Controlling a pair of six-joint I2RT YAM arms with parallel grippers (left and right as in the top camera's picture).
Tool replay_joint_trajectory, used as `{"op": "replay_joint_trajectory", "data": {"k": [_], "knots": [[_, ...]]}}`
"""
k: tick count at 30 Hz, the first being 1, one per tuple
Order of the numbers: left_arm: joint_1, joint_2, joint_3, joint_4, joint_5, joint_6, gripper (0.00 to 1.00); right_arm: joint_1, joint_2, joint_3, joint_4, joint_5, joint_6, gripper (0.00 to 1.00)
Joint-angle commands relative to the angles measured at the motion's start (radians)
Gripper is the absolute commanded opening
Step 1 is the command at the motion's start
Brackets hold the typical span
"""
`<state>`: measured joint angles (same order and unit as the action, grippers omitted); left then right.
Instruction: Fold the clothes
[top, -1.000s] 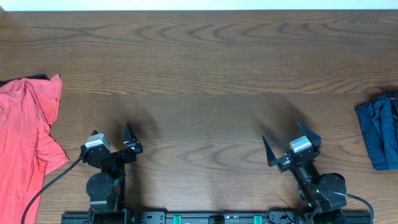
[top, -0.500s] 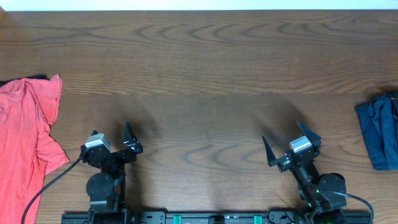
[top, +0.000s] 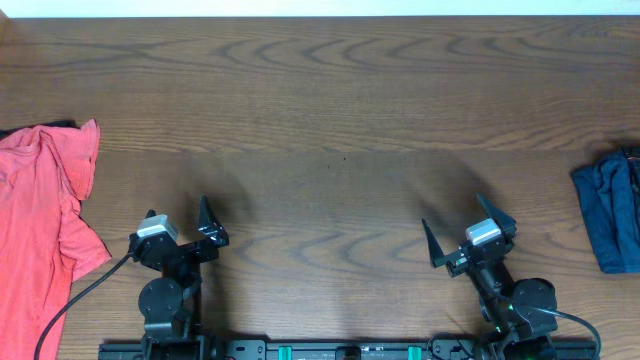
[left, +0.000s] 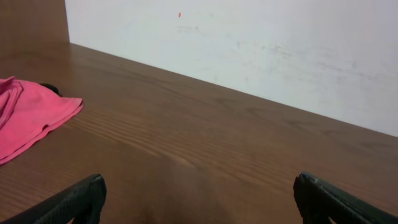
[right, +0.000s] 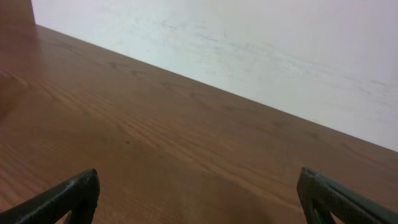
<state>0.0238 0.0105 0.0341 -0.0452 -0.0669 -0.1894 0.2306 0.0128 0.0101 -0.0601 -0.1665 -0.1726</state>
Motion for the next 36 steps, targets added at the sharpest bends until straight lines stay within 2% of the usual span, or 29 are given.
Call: {"op": "replay_joint_trajectory", "data": {"k": [1,16,22,28,36], "knots": [[-0.003,0.000,-0.030,-0.017,-0.027,0.016,0.98,-0.010,-0.003,-0.005,0.002,-0.006,0.011,0.99],[-0.003,0.000,-0.016,-0.024,0.086,0.017,0.98,-0.010,0.005,0.003,0.004,-0.002,0.011,0.99],[-0.003,0.028,0.069,-0.031,0.109,0.018,0.98,-0.010,0.069,0.095,0.004,0.033,0.011,0.99],[-0.003,0.186,0.240,-0.103,0.165,0.044,0.98,-0.010,0.263,0.281,-0.024,0.042,0.011,0.99],[-0.003,0.544,0.605,-0.325,0.165,0.082,0.98,-0.010,0.633,0.649,-0.199,0.042,0.011,0.99]]}}
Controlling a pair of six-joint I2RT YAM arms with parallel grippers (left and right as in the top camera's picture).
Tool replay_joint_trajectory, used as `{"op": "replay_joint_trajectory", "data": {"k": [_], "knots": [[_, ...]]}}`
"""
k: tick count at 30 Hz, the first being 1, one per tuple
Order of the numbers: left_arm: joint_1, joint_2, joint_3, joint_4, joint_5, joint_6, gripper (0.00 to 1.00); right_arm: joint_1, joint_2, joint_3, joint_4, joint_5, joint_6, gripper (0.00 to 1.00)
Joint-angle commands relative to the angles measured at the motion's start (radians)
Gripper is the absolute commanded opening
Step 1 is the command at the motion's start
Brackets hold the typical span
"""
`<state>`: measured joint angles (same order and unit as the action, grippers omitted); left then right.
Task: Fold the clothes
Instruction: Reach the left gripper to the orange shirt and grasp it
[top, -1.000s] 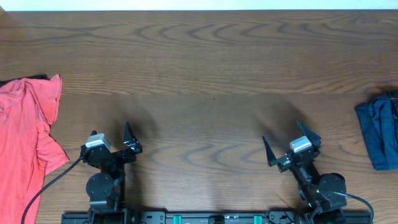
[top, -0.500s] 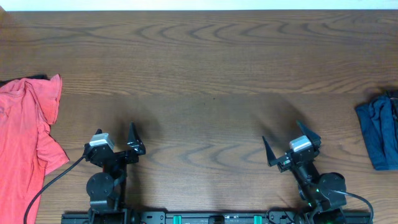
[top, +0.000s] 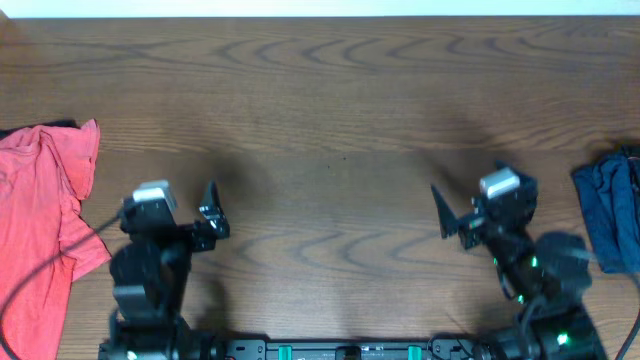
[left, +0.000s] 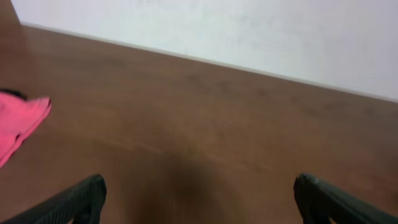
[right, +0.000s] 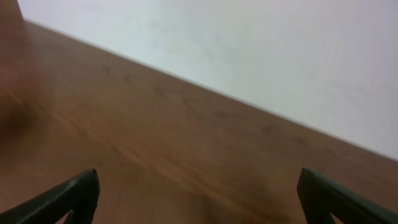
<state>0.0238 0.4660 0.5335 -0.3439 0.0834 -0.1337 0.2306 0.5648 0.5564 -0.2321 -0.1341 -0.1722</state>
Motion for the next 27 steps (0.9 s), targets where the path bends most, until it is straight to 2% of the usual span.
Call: {"op": "replay_joint_trajectory", "data": {"k": [1,5,9,12,20,23,27], "knots": [[-0.003,0.152,0.173,-0.076,0.014,0.026,0.98,-0.010,0.141,0.170,-0.071,0.010,0.011,0.99],[-0.003,0.353,0.389,-0.270,0.014,0.029,0.98,-0.010,0.327,0.386,-0.245,0.010,0.011,0.99],[-0.003,0.616,0.648,-0.544,0.015,0.033,0.98,-0.010,0.550,0.618,-0.491,-0.005,0.011,0.99],[-0.003,0.768,0.738,-0.651,0.014,0.033,0.98,-0.010,0.687,0.721,-0.596,-0.031,0.011,0.99],[-0.003,1.110,0.740,-0.620,0.014,0.033,0.98,-0.009,0.907,0.739,-0.629,-0.156,0.048,0.99],[0.006,1.185,0.756,-0.551,0.014,0.032,0.98,-0.009,0.953,0.739,-0.629,-0.198,0.048,0.99],[0.048,1.192,0.817,-0.431,-0.024,0.032,0.98,-0.009,0.979,0.739,-0.632,-0.211,0.048,0.99]]}}
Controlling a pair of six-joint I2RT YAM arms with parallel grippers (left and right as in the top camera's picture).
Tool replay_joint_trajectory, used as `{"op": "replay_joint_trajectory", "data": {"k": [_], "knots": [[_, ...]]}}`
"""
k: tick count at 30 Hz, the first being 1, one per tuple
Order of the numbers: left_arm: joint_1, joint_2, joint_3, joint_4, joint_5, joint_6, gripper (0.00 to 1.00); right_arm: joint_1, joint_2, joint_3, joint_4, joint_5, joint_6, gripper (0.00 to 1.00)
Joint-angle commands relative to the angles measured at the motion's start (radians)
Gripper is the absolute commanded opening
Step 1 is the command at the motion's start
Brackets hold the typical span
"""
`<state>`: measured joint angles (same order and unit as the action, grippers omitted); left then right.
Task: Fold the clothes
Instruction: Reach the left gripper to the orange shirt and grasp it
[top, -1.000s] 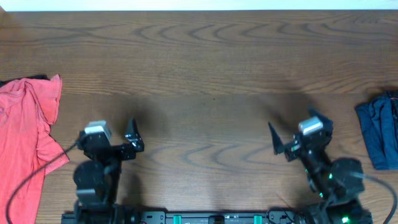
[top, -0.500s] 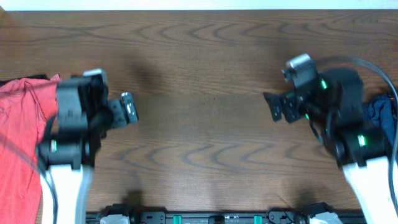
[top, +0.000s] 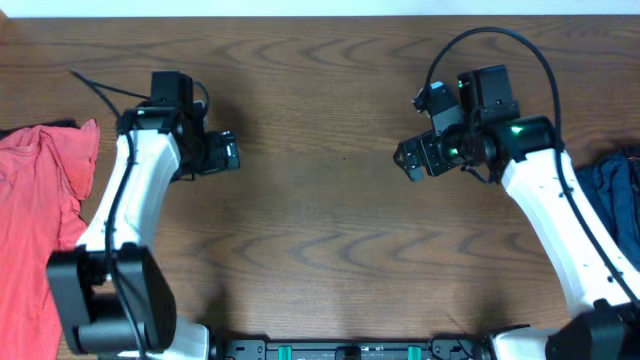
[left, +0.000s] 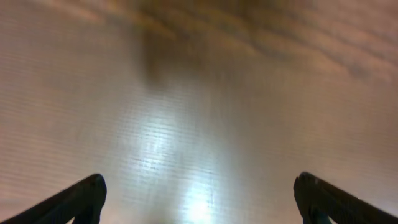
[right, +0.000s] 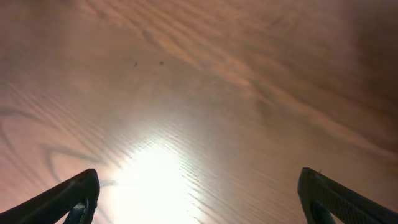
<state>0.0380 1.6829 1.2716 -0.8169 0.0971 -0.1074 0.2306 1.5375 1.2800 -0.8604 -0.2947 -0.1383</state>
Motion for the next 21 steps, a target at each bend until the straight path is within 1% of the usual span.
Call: {"op": "replay_joint_trajectory", "data": {"k": [1,4,8,12,15,20,21], "knots": [[0.053,-0.025,0.105,0.078,-0.069,0.006,0.98,-0.009,0.006,0.015,-0.007,-0.050,0.014,0.99],[0.122,-0.022,0.149,0.195,-0.113,0.009,0.98,-0.009,0.006,0.015,-0.007,-0.050,0.013,0.99],[0.267,-0.004,0.156,0.341,-0.113,0.013,0.98,-0.009,0.006,0.015,-0.010,-0.050,0.013,0.99],[0.412,0.063,0.156,0.398,-0.113,0.013,0.98,-0.009,0.006,0.015,-0.012,-0.050,0.014,0.99],[0.497,0.125,0.156,0.424,-0.113,0.014,0.98,-0.008,0.006,0.014,-0.012,-0.050,0.013,0.99],[0.586,0.200,0.156,0.478,-0.113,0.027,0.98,-0.008,0.006,0.014,-0.012,-0.050,0.014,0.99],[0.597,0.212,0.156,0.484,-0.113,0.041,0.98,-0.008,0.006,0.014,-0.012,-0.050,0.014,0.96]]}}
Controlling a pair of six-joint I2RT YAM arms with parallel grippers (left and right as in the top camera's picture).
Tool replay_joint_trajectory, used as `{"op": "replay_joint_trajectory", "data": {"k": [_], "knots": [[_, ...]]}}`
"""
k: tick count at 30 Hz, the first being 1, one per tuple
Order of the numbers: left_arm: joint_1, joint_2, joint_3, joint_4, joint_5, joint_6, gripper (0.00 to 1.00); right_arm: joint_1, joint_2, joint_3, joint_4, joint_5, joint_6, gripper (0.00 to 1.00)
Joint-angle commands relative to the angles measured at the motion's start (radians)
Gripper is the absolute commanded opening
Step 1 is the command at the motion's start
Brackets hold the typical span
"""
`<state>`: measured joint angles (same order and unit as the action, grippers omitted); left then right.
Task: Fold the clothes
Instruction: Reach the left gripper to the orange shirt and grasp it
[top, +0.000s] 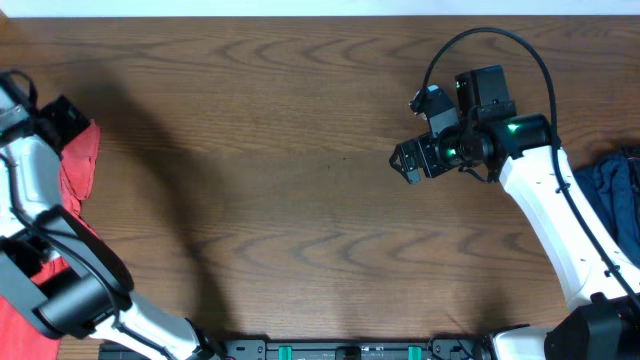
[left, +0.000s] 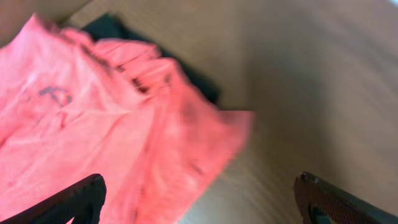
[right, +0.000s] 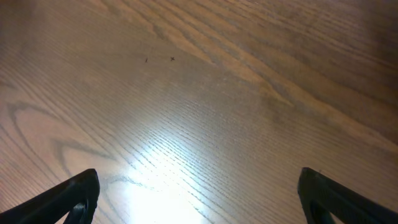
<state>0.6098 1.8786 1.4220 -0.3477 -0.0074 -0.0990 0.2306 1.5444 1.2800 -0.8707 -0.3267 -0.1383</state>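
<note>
A crumpled red garment lies at the table's far left edge, partly covered by my left arm. In the left wrist view the red garment fills the left half, with a dark cloth showing from under its far edge. My left gripper hovers open over the garment's upper right corner, and nothing sits in the left gripper. My right gripper hangs open over bare wood right of centre; the right gripper is empty. A blue garment lies at the far right edge.
The wooden table runs the full width of the overhead view, with a pale wall strip at the back. The right arm's black cable loops above its wrist. The arm bases sit at the front edge.
My left gripper was over bare wood left of centre and now is at the far left over the red garment's corner. The right gripper has shifted only slightly. Both remain open.
Both arms sat folded low at the front edge, grippers open and facing the wall. Then they had risen a little. Then both reached out over the table's middle, looking down at bare wood. Now the left one is over the red garment.
</note>
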Motion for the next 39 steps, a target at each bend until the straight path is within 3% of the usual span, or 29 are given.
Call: {"op": "replay_joint_trajectory", "data": {"k": [1,4,11,14,22,30,32,35,36,39], "knots": [[0.035,0.032,0.006,0.017,-0.008,0.062,0.98,-0.008,-0.001,0.014,-0.002,-0.018,0.014,0.95],[0.056,0.076,0.005,0.013,-0.018,0.170,0.98,-0.009,-0.001,0.014,-0.002,-0.014,0.013,0.88],[0.097,0.143,0.005,-0.011,-0.027,0.169,0.97,-0.009,0.000,0.014,-0.005,-0.014,0.014,0.79],[0.098,0.158,-0.004,-0.021,-0.030,0.169,0.87,-0.009,-0.001,0.014,-0.005,-0.014,0.014,0.72],[0.099,0.204,-0.010,-0.082,-0.038,0.121,0.58,-0.009,-0.001,0.014,-0.014,-0.014,0.014,0.68],[0.105,0.277,-0.011,-0.117,-0.057,0.034,0.56,-0.009,-0.001,0.014,-0.040,-0.014,0.014,0.68],[0.105,0.281,-0.011,-0.127,-0.056,0.032,0.43,-0.009,0.000,0.014,-0.042,-0.014,0.014,0.68],[0.105,0.281,-0.011,-0.132,-0.052,-0.032,0.11,-0.009,0.000,0.014,-0.039,-0.014,0.014,0.67],[0.105,0.280,-0.011,-0.140,-0.047,-0.068,0.06,-0.009,0.000,0.014,-0.037,-0.014,0.014,0.66],[0.102,0.277,-0.011,-0.165,0.040,-0.109,0.06,-0.009,0.000,0.014,-0.035,-0.014,0.014,0.64]]}}
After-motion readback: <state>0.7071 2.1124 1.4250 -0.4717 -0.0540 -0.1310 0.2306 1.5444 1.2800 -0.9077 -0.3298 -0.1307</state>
